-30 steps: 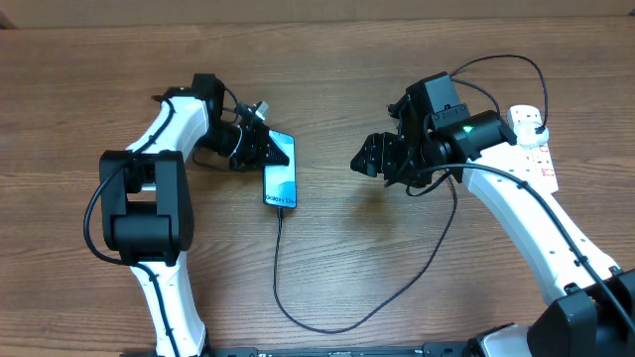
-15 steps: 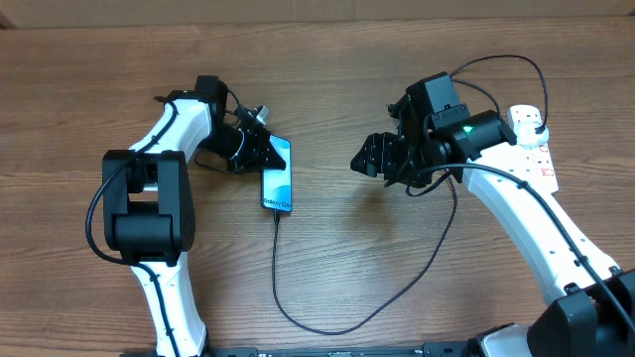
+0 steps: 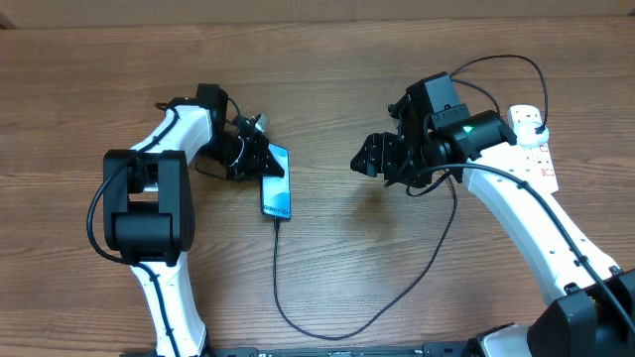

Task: Plug charger to phone and switch on socket
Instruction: 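Lower the phone flat onto the table with the left gripper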

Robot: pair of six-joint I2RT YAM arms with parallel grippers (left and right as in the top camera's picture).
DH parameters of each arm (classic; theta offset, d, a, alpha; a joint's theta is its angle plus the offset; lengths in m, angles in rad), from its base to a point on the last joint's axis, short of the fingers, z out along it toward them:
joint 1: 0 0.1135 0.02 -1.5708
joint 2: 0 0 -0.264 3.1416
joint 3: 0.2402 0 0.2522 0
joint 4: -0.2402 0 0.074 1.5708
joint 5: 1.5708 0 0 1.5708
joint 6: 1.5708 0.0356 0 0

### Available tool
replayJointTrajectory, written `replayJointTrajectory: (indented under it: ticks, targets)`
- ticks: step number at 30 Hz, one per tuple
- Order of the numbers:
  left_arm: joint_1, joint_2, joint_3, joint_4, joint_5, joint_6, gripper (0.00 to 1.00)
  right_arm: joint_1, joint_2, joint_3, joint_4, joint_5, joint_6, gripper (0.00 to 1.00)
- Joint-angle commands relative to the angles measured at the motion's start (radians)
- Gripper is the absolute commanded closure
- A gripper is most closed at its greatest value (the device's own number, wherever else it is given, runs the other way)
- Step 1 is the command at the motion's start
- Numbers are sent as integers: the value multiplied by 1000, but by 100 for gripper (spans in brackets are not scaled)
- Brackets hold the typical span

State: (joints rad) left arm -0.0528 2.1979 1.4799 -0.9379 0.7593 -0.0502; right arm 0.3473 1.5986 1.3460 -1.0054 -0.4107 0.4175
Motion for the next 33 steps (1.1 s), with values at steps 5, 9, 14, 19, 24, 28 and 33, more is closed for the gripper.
replayJointTrajectory:
  ticks: [5, 9, 14, 19, 24, 28, 33]
  targets:
    - [-8, -10, -19, 7, 14, -10, 90, -1, -27, 8, 4, 10, -8, 30]
    - [-8, -10, -19, 12, 14, -10, 82, -1, -27, 8, 3, 10, -8, 29]
    - [-8, -10, -19, 8, -38, -10, 74, -1, -27, 8, -1, 10, -8, 29]
    - [-8, -10, -19, 7, -80, -11, 63, -1, -27, 8, -2, 10, -8, 29]
    - [-8, -10, -19, 7, -91, -10, 57, -1, -27, 8, -4, 10, -8, 29]
    - [-8, -10, -19, 8, -91, -10, 56, -1, -27, 8, -4, 10, -8, 29]
    - [-8, -10, -19, 8, -116, -11, 58, -1, -27, 8, -4, 10, -9, 29]
